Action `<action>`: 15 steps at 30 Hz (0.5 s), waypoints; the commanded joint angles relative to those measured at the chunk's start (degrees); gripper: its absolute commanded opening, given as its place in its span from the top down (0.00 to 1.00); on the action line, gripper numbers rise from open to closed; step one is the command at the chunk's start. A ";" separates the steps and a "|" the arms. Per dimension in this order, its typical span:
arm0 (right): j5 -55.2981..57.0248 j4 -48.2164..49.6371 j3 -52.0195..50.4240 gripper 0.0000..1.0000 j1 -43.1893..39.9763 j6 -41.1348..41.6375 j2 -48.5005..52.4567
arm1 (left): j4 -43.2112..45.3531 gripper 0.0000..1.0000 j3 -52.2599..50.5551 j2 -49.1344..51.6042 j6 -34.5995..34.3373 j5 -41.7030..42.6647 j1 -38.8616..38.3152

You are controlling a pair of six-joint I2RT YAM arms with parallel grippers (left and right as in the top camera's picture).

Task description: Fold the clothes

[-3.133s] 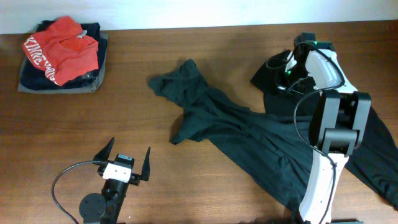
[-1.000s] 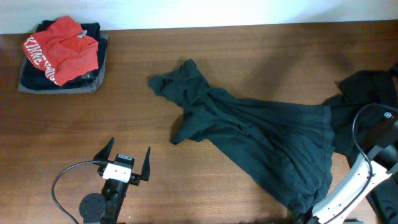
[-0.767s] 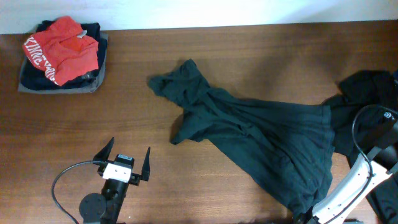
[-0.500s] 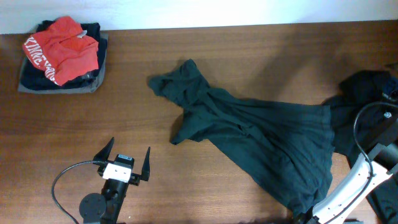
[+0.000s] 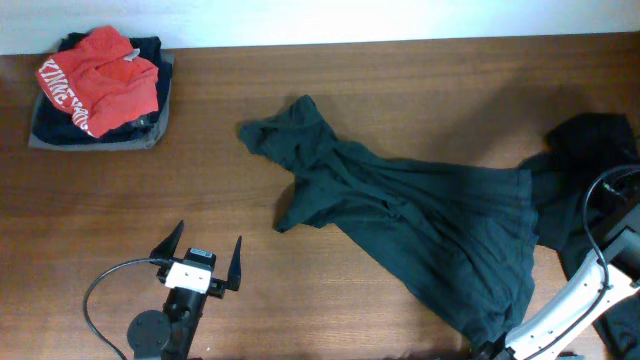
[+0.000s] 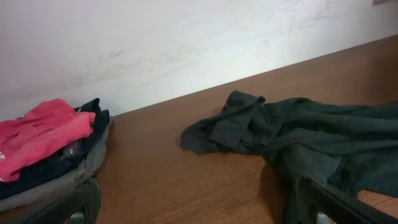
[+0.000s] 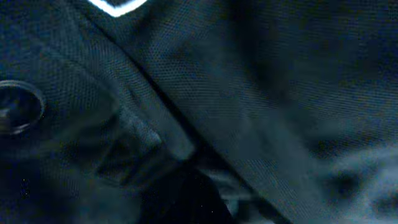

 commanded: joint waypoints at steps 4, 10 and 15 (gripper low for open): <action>-6.47 5.31 -0.83 0.96 0.33 0.50 -0.37 | -0.13 0.01 -0.28 -0.33 0.92 -0.20 0.33; -8.46 11.06 -0.92 0.96 1.27 0.57 -0.24 | -0.13 0.01 -0.26 -0.33 0.92 -0.20 0.33; -8.87 17.66 -0.92 0.96 3.26 0.76 0.94 | -0.13 0.01 -0.28 -0.33 0.92 -0.20 0.33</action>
